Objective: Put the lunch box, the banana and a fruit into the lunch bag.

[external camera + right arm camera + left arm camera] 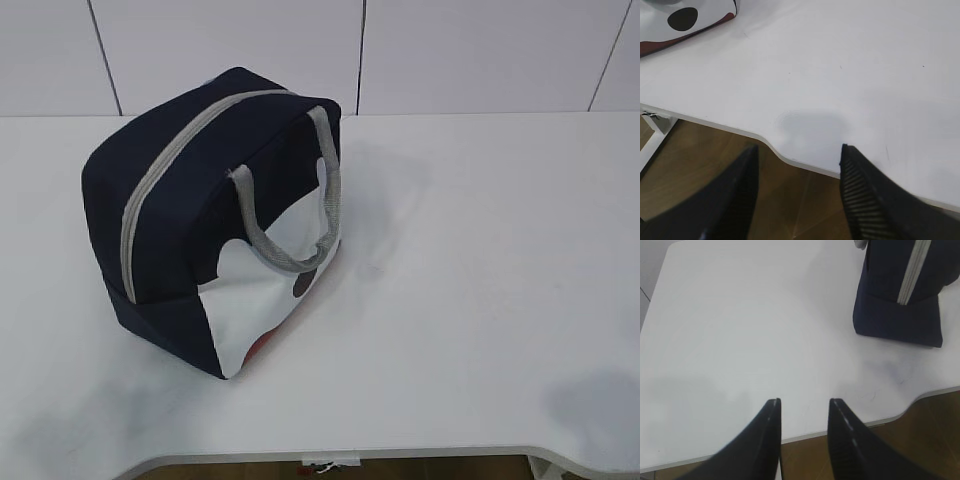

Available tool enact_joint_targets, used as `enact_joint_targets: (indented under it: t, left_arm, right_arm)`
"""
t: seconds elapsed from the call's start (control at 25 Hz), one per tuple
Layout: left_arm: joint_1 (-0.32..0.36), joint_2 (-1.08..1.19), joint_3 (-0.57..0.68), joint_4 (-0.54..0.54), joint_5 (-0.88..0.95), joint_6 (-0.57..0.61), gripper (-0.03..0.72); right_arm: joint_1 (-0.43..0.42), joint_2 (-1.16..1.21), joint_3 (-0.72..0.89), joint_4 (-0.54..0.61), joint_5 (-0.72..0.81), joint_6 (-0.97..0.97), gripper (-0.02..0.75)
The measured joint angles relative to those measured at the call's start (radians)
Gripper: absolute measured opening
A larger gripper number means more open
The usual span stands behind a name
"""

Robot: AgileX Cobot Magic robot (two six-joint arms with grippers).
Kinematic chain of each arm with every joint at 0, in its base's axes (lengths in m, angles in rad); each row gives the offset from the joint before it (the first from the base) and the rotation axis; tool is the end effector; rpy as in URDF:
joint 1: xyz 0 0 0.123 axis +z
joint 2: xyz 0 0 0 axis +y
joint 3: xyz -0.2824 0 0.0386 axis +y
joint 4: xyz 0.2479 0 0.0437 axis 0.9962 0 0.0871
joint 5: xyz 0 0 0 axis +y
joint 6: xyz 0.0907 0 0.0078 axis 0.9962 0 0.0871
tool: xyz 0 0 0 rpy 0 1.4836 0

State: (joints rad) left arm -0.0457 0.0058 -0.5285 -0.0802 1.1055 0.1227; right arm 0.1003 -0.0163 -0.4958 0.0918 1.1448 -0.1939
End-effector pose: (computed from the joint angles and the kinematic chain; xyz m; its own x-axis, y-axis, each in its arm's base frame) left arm -0.0096 -0.0061 0.2817 -0.4628 0.1076 -0.8799 0.1491 0.9879 0.0423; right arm -0.0115 0.0065 0.2695 -0.4821 -0.2040 -0.8520 -0.2487 0.9644 -0.0902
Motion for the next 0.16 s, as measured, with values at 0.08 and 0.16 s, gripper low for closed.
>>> enact_joint_targets:
  t: [0.08, 0.16]
  left_arm:
    - [0.0, 0.0, 0.0, 0.0, 0.0, 0.0, 0.241]
    - [0.0, 0.0, 0.0, 0.0, 0.0, 0.0, 0.241]
  right_arm:
    - [0.0, 0.0, 0.0, 0.0, 0.0, 0.0, 0.428]
    - [0.0, 0.0, 0.0, 0.0, 0.0, 0.0, 0.428]
